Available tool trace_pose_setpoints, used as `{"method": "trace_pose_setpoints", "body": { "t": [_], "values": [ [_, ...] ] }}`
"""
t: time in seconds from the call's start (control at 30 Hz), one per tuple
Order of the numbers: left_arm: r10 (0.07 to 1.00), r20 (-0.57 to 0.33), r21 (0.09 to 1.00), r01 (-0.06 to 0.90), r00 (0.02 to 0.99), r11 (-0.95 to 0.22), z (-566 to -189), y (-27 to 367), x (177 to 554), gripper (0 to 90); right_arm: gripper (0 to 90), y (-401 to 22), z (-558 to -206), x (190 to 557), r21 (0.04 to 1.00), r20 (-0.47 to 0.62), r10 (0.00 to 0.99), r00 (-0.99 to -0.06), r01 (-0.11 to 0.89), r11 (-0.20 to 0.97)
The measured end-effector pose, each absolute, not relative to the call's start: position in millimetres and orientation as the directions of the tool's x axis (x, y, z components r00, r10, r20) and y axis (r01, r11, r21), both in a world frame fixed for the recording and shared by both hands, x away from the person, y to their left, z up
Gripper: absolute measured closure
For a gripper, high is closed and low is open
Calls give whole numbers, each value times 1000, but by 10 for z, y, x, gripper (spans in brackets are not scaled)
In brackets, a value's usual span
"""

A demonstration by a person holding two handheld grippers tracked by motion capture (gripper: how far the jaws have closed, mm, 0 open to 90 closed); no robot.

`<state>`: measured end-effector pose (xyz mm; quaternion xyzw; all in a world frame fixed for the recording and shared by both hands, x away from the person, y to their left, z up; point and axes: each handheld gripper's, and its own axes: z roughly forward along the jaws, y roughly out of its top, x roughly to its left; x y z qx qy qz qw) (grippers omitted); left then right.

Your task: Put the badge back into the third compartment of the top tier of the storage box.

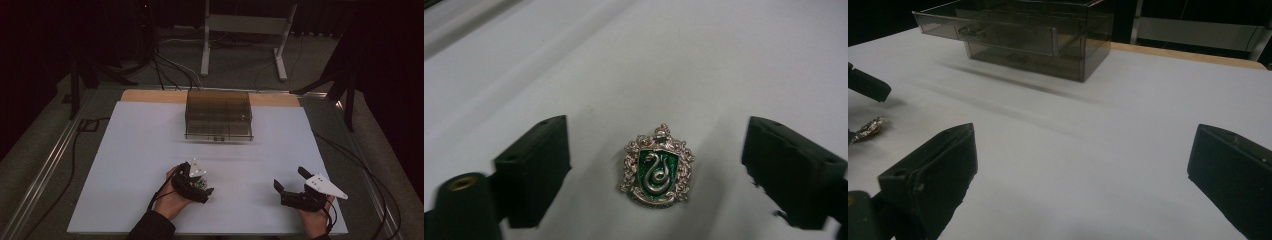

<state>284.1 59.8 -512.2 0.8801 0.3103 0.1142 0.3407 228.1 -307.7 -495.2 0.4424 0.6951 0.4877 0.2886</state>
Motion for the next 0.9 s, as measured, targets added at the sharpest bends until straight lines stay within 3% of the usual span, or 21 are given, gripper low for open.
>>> {"method": "trace_pose_setpoints", "body": {
  "t": [0.17, 0.27, 0.43, 0.67, 0.9],
  "values": [
    [635, 16, 652, 474, 772, -592, -5150, 557, 2838, 220, 0, -3080, -4950, 2280, 934, 30, 898, -439, 332, 132],
    [639, 22, 642, 479, 769, -598, -5169, 542, 2839, 348, 0, -3080, -4951, 2280, 934, 30, 898, -439, 333, 131],
    [621, -1, 641, 478, 784, -601, -5164, 531, 2841, 475, 0, -3080, -4952, 2282, 933, 30, 898, -439, 334, 132],
    [630, -10, 639, 489, 777, -593, -5158, 550, 2857, 575, 0, -3082, -4952, 2281, 933, 32, 898, -439, 336, 131],
    [629, -4, 628, 491, 778, -604, -5143, 534, 2861, 583, 0, -3080, -4953, 2282, 932, 32, 898, -439, 337, 131]
  ]
}}
